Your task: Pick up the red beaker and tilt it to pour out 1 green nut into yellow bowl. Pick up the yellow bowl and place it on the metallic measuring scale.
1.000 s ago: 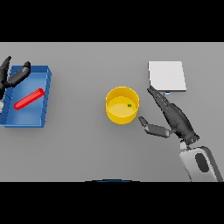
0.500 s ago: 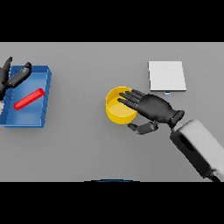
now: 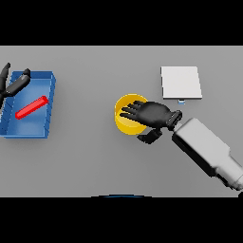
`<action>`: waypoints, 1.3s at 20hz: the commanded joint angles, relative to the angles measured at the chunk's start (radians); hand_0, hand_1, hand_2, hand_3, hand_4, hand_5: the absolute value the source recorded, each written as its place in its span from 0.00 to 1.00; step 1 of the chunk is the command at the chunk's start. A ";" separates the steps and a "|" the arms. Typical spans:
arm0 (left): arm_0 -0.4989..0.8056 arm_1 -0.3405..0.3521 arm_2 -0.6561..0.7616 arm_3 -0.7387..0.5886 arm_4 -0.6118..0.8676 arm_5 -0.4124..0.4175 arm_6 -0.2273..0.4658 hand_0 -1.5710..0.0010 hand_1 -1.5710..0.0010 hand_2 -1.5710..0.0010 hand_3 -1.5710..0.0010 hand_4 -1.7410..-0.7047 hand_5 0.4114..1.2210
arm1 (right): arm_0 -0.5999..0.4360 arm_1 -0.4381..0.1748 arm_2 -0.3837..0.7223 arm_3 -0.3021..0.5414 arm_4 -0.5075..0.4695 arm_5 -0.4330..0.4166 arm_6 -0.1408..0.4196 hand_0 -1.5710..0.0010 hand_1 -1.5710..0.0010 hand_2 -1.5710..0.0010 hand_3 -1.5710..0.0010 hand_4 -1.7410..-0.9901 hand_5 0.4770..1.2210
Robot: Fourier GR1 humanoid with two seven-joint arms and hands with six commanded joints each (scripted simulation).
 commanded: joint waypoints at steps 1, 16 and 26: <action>-0.005 0.000 0.000 0.000 0.001 -0.005 0.003 1.00 1.00 1.00 1.00 0.98 0.34 | -0.010 0.000 0.009 0.011 0.006 0.009 -0.006 1.00 1.00 1.00 1.00 0.65 0.31; 0.023 0.027 0.008 -0.045 0.015 -0.003 -0.016 1.00 1.00 1.00 1.00 0.99 0.35 | -0.063 0.044 0.039 0.098 0.008 0.087 0.009 0.42 0.45 0.56 0.71 0.31 0.76; 0.012 0.022 0.006 -0.027 0.011 -0.013 -0.015 1.00 1.00 1.00 1.00 0.99 0.35 | -0.058 0.027 0.031 0.086 -0.007 0.057 -0.011 0.04 0.05 0.17 0.20 0.04 0.97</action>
